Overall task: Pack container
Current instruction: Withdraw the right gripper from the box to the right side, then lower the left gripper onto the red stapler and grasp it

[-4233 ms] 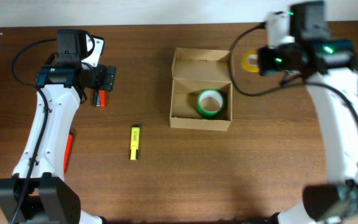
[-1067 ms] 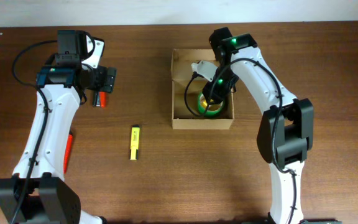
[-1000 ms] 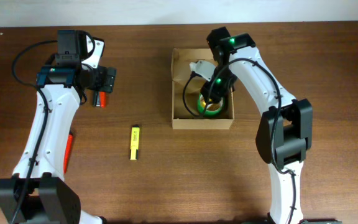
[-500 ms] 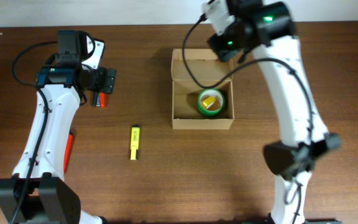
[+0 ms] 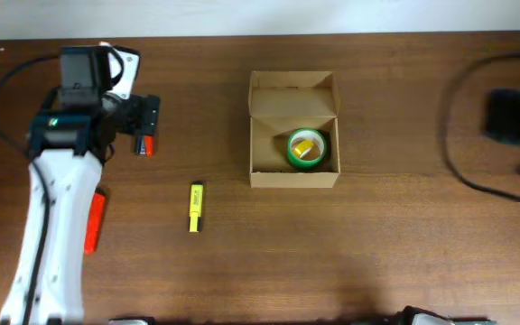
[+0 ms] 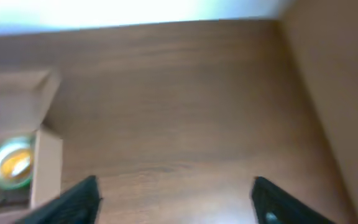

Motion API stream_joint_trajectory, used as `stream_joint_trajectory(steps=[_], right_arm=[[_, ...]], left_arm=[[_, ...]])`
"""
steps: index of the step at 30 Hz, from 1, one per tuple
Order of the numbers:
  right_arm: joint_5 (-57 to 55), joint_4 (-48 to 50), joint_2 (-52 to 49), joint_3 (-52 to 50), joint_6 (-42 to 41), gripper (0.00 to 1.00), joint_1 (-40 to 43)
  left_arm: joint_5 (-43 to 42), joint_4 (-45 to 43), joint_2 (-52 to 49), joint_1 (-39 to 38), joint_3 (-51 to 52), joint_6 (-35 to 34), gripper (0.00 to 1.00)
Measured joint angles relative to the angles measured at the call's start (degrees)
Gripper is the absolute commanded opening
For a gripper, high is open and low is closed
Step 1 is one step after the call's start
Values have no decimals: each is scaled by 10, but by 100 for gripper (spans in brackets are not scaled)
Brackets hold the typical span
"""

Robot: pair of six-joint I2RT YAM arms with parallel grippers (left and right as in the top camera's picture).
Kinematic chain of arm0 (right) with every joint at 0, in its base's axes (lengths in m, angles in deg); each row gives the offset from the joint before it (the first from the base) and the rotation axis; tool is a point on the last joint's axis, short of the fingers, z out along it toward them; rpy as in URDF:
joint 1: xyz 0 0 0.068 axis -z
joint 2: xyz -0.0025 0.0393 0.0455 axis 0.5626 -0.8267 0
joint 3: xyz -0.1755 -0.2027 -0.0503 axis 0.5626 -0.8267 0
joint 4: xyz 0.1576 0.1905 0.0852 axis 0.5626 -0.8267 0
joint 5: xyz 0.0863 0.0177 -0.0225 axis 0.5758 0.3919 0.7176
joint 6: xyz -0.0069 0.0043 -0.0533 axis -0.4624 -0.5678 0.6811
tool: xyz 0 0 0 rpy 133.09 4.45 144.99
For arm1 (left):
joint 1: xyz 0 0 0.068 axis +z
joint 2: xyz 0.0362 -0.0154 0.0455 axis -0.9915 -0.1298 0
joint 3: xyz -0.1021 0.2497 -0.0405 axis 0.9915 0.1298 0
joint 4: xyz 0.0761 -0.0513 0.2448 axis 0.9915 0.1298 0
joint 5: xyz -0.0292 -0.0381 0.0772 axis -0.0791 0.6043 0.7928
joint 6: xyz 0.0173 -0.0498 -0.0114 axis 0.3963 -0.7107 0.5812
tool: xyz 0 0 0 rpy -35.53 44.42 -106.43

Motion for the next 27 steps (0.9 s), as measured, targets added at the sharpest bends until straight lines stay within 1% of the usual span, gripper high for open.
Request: stream_joint_trajectory(steps=[1, 2, 6, 11, 15, 19, 22, 27], right_arm=[[6, -10, 7, 0, -14, 93, 27], [13, -26, 12, 0, -30, 99, 57], [32, -79, -7, 0, -73, 99, 122], [44, -102, -68, -6, -95, 99, 137], [48, -103, -100, -7, -103, 99, 137], [50, -105, -116, -7, -104, 99, 137], [50, -105, -126, -7, -106, 99, 137], [50, -105, -143, -7, -106, 99, 137]], left_arm=[[3, 7, 11, 0, -1, -2, 100], [6, 15, 19, 0, -3, -3, 100], [21, 38, 31, 0, -6, -15, 100], [27, 59, -3, 6, -6, -26, 100], [30, 81, -53, 20, -6, -36, 100], [20, 149, -128, 36, -25, -42, 100], [6, 194, -205, 46, -76, -44, 100], [-12, 251, -311, 51, -198, -48, 100]])
